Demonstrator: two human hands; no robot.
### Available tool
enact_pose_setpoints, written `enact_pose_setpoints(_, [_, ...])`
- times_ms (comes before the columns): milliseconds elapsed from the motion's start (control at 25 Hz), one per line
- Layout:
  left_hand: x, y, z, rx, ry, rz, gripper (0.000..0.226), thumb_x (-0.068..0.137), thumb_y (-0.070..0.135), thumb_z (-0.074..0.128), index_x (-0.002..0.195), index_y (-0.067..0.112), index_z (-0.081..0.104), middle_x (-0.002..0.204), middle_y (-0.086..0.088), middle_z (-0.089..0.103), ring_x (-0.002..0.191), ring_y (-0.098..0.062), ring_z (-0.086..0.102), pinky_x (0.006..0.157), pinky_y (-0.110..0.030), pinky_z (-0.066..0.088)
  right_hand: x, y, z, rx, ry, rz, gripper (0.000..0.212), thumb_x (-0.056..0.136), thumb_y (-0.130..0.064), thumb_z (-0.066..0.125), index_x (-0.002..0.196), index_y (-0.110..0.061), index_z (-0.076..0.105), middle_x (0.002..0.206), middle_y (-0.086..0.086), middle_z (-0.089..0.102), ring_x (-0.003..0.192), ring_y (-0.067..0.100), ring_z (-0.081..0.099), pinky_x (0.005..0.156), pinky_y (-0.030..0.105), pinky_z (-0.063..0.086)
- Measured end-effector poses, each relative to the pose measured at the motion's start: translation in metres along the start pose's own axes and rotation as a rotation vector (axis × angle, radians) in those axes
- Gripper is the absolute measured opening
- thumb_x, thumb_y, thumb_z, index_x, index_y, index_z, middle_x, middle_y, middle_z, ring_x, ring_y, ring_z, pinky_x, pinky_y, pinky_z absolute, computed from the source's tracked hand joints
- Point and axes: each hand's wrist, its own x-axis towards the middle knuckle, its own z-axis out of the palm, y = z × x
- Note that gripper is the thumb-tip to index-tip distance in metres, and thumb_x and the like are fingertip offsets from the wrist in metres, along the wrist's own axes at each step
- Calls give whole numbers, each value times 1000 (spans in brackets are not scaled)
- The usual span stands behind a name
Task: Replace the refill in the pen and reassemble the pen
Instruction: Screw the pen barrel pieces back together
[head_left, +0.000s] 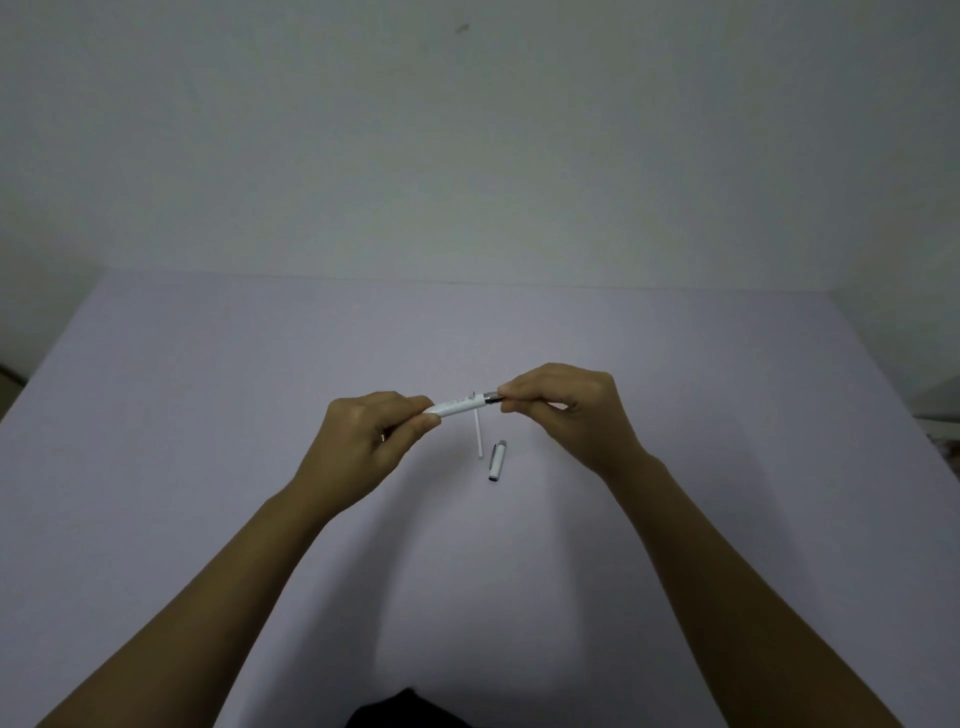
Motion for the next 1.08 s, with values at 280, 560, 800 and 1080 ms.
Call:
enact_pose_setpoints(280, [0,-1,-6,-21,-67,0,36,87,43,49,85,14,70,53,-4,55,54,-18,49,51,-23,39,-3,-2,5,-86,13,-77,11,78,-2,70,89,-2,73,81,9,74,77,7,63,74,10,48])
enact_pose_setpoints(560, [5,0,-11,-98,-73,-39,31,82,41,53,85,17,73,57,4,62,60,-10,56,56,-6,36,-6,-2,1,-174,32,-181,9,80,-4,69,88,-1,73,83,10,75,78,14,68,75,20,55])
enact_pose_setpoints(800, [-1,-3,2,161,137,153,27,85,27,58,95,6,72,73,-5,70,68,-11,53,64,-11,40,1,-13,5,-83,59,87,9,82,-6,67,88,-5,73,76,6,73,69,8,59,65,6,42])
enact_pose_setpoints(1080, [-2,-2,4,157,186,173,25,83,22,62,95,3,72,82,-8,73,74,-10,57,74,1,37,7,-20,-5,-102,-48,211,29,87,-31,55,79,-9,72,65,6,70,61,15,62,58,28,51])
